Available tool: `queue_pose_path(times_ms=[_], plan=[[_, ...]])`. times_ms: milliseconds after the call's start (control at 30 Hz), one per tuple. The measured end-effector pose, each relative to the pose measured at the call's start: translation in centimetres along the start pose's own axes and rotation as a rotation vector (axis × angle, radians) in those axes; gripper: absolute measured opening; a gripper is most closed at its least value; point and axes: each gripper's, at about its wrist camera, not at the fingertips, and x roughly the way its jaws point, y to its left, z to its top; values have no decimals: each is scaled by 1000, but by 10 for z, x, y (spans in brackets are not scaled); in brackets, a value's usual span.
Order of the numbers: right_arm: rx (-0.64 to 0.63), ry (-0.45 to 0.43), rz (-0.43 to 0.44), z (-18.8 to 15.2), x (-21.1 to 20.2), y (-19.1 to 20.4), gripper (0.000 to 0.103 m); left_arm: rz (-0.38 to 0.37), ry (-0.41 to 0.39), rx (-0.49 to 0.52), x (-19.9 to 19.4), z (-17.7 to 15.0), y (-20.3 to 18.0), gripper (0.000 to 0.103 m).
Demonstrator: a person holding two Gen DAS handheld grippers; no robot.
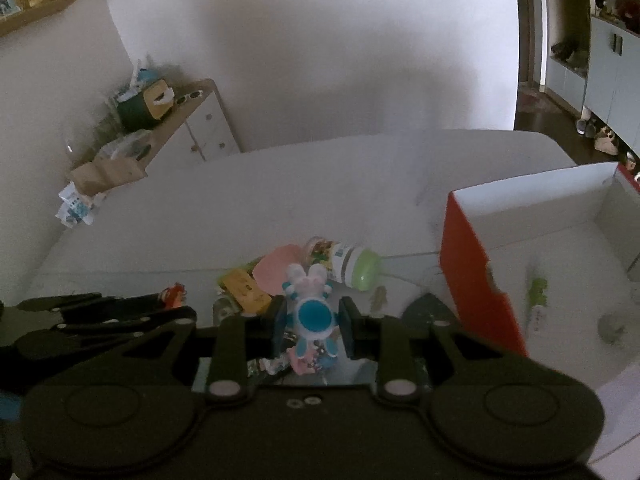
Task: Organize rigid objects
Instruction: 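Carry the bunny keychain and horse toy into the red shoebox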
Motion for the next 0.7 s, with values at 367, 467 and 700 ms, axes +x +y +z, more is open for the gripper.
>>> queue_pose_path(times_ms=[367, 467, 700], plan=[[13, -40, -28, -3, -51, -25, 28, -50, -13, 67, -22, 16, -49, 37], [13, -44, -44, -3, -60, -38, 28, -54, -20, 90, -22, 18, -65, 37], [8, -54, -79, 2, -76, -76, 28, -60, -15, 114, -11, 29, -108, 37]])
